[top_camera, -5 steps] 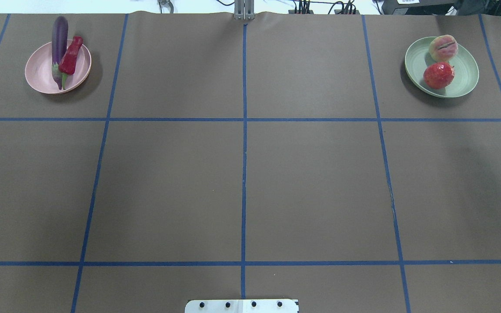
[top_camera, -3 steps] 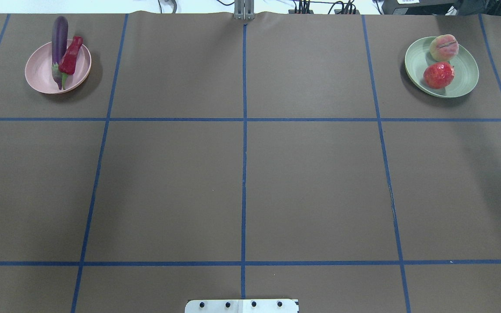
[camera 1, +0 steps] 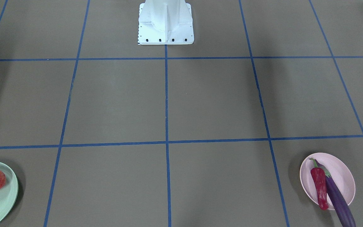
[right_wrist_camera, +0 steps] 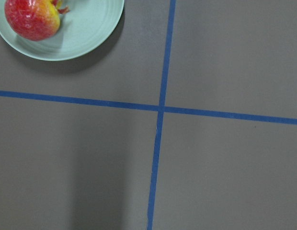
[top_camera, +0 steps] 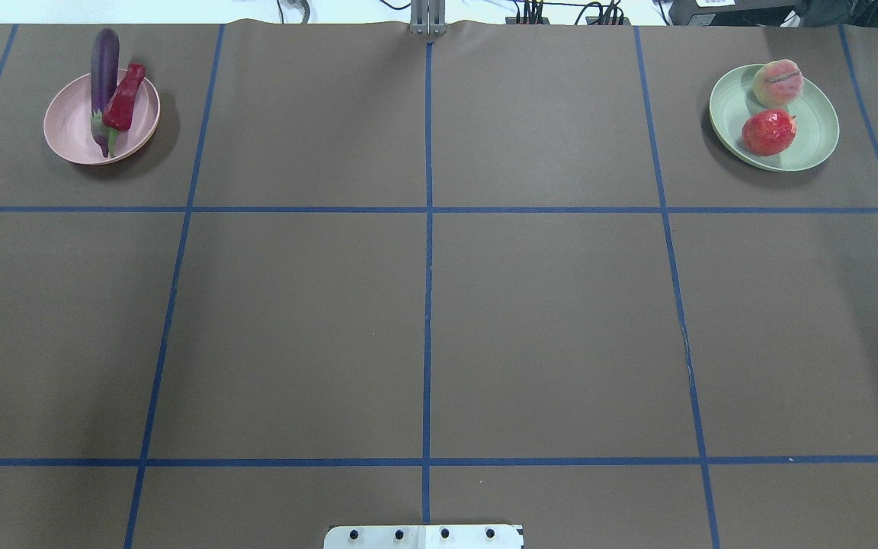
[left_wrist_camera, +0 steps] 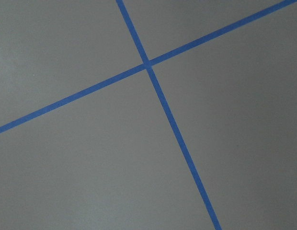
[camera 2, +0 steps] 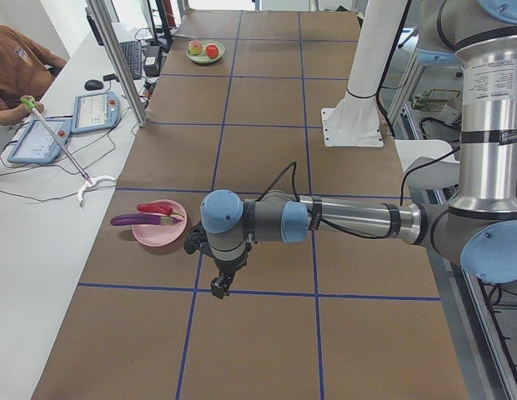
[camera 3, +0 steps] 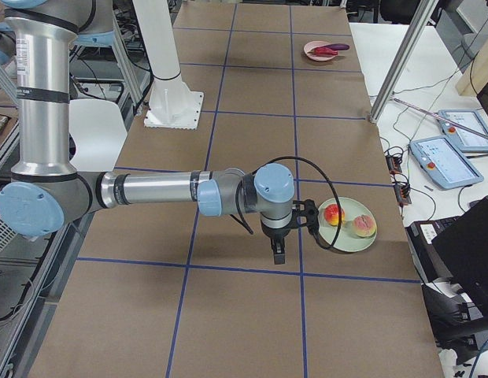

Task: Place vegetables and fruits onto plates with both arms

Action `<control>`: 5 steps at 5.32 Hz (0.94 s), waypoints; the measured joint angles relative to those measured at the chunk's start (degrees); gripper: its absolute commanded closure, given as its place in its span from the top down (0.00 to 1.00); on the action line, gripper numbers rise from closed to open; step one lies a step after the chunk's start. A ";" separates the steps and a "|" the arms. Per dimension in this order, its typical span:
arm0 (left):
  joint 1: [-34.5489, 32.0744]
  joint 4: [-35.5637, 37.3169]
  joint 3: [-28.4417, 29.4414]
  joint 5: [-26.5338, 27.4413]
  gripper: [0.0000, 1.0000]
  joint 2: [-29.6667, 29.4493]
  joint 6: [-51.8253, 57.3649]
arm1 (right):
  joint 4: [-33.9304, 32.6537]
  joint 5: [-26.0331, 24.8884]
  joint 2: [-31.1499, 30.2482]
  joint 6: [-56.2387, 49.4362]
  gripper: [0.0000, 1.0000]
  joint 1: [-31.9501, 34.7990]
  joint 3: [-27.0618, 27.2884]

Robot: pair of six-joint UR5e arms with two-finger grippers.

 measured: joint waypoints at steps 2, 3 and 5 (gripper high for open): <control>0.06 0.09 0.16 0.81 1.00 -0.65 -4.73 | -0.26 0.69 -1.48 1.25 1.00 0.40 0.50; 0.08 0.10 0.31 1.87 1.00 -1.05 -5.29 | -0.18 0.99 -1.75 2.16 1.00 0.42 0.57; 0.08 0.11 0.68 2.38 1.00 -1.18 -5.45 | -0.04 1.57 -1.80 2.51 1.00 0.47 0.44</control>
